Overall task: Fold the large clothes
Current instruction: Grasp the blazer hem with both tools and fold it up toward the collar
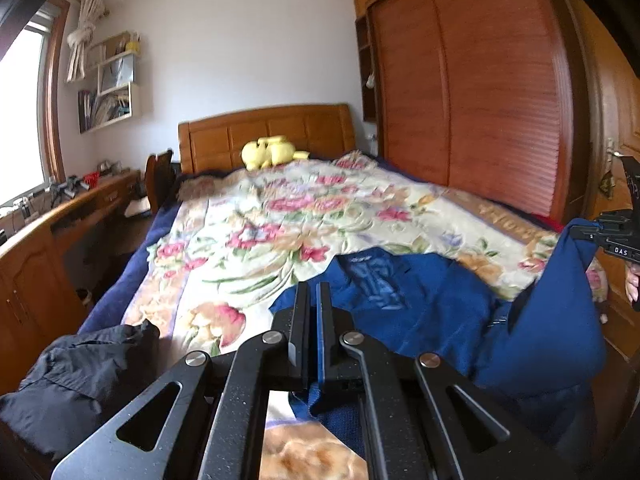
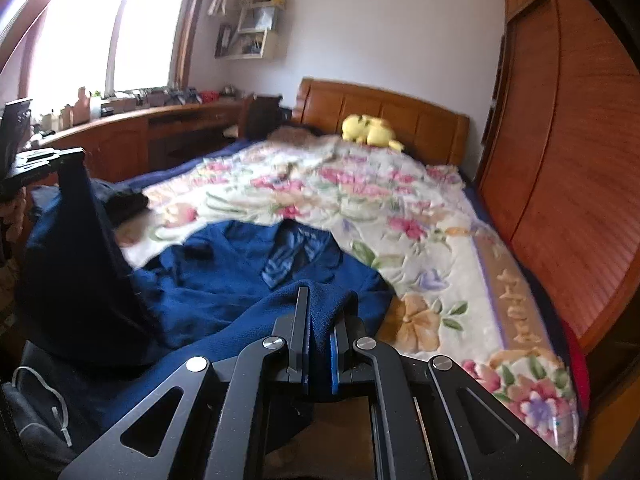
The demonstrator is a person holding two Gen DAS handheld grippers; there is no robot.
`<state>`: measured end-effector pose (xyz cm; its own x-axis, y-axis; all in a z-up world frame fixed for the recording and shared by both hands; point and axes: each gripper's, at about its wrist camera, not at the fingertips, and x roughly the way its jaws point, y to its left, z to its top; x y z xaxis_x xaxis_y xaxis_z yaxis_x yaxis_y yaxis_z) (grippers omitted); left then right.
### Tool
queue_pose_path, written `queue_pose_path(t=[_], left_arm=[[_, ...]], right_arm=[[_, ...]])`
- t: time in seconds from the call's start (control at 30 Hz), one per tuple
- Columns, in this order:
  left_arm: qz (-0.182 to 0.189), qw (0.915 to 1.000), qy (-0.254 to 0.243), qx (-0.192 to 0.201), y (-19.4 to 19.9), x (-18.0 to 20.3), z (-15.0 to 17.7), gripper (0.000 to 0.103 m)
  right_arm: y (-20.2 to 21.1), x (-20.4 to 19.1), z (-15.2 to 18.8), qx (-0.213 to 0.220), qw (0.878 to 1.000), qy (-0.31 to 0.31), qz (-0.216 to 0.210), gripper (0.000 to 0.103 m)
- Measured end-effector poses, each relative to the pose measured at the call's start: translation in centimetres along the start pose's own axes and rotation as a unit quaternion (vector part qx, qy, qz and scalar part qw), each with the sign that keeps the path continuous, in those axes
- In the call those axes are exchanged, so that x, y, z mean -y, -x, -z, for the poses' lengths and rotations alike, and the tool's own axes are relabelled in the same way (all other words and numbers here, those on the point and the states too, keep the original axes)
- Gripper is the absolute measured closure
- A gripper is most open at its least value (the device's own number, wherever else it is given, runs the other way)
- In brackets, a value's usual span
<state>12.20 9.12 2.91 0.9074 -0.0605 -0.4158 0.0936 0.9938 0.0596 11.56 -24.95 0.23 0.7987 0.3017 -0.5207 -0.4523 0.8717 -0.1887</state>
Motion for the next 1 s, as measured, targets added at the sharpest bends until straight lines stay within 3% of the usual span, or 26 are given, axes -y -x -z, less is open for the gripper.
queue_pose_path(t=[0.23,0.43,0.53,0.67,0.77,0.83,0.9,0.93,0.97,1.0], left_arm=[[-0.036,0.9987,0.019,-0.030,-9.5,-3.0,-1.9,0.100],[-0.083,0.9957,0.022,-0.036,-17.0,-5.6,-6.9,0.100],[-0.110,0.9930,0.020,-0.037,-19.8,-6.0,-8.6,0.100],[-0.106,0.9916,0.017,-0.073,-22.8,-5.4,-8.2,0.100],[-0.078,0.9923,0.009,-0.096,-23.7,-4.6,-6.8,0.100],[-0.063,0.9919,0.005,-0.109,-24.0,-4.2,-6.0,0.095],[-0.050,0.9914,-0.001,-0.121,-23.6,-3.5,-5.0,0.087],[-0.045,0.9911,-0.003,-0.125,-23.8,-3.3,-4.8,0.083],[-0.038,0.9909,-0.005,-0.129,-23.4,-3.0,-4.3,0.079],[-0.030,0.9909,-0.005,-0.132,-23.0,-2.9,-3.7,0.077]], right_arm=[[-11.4,3.1,-4.6,-0.024,1.000,-0.008,0.014,0.096],[-20.8,6.7,-11.6,-0.028,0.997,-0.016,0.068,0.097],[-24.8,9.1,-14.5,-0.031,0.993,-0.054,0.100,0.096],[-28.9,9.8,-14.3,-0.065,0.989,-0.091,0.102,0.096],[-30.8,8.6,-13.0,-0.092,0.989,-0.084,0.083,0.094],[-31.0,7.8,-12.3,-0.102,0.988,-0.073,0.092,0.087],[-30.3,7.7,-12.0,-0.102,0.988,-0.075,0.091,0.064],[-29.8,7.8,-11.8,-0.102,0.988,-0.079,0.088,0.045],[-29.3,7.6,-11.9,-0.099,0.988,-0.079,0.088,0.035],[-28.4,7.4,-11.8,-0.094,0.989,-0.073,0.089,0.032]])
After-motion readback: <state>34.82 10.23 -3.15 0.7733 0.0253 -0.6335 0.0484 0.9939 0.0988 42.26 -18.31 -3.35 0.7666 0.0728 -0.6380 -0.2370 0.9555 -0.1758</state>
